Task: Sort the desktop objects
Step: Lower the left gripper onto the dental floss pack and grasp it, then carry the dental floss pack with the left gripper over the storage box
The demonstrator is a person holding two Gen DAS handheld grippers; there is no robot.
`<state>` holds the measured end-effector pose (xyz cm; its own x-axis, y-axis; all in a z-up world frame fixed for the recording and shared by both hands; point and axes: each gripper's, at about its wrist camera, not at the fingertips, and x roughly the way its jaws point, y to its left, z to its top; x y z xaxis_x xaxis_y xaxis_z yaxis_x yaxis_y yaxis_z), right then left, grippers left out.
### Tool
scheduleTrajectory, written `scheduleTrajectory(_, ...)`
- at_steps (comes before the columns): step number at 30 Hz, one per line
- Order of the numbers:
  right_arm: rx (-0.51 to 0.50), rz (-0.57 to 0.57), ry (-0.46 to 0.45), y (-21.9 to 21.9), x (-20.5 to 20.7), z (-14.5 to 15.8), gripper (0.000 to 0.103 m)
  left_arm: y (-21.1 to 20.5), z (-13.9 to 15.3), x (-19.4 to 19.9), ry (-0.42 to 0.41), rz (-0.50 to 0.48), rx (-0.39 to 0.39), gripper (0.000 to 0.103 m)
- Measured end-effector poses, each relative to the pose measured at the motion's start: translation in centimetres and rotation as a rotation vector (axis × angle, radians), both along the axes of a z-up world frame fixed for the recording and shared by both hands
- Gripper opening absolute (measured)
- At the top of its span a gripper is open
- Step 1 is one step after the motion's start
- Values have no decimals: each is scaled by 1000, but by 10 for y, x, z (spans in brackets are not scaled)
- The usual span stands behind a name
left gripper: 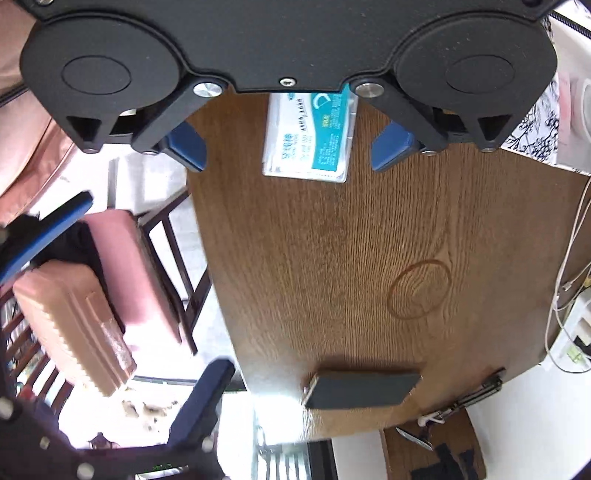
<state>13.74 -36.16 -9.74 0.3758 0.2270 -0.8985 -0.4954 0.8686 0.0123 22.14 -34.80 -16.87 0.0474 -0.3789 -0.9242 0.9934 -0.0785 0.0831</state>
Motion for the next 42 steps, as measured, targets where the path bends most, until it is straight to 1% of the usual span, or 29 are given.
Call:
scheduleTrajectory(3, 15, -6, 2, -4, 4, -1, 103, 1, -6, 3, -19, -35, 25, 91)
scheduleTrajectory(5, 28, -7, 2, -6, 7, -2, 103, 2, -9, 2, -30, -68, 41, 84)
scheduleTrajectory(8, 42, -6, 5, -8, 12, -3, 103, 1, -14, 0, -31, -98, 69, 77)
scheduleTrajectory(10, 47, -5, 8, -10, 14, -5, 103, 2, -15, -1, -41, -105, 67, 75)
scheduleTrajectory(17, 58, -2, 17, -13, 20, -8, 103, 1, -19, 1, -69, -112, 92, 56)
scheduleTrajectory(25, 66, 5, 12, -10, 20, -9, 103, 1, -20, -1, -78, -115, 93, 56)
scheduleTrajectory(28, 61, 5, 4, -9, 20, -8, 103, 3, -15, -3, -85, -85, 59, 56)
scheduleTrajectory(31, 53, -3, 3, -8, 18, -7, 103, 7, -1, -5, -91, -55, 10, 56)
scheduleTrajectory(34, 37, 4, -1, -4, 18, -2, 103, 13, 21, -3, -87, -31, -41, 56)
scheduleTrajectory(38, 32, 39, -15, 6, 26, 12, 103, 28, 64, 3, -94, -5, -102, 56)
scheduleTrajectory(42, 24, 114, -40, 28, 44, 32, 103, 47, 112, 15, -101, 62, -149, 56)
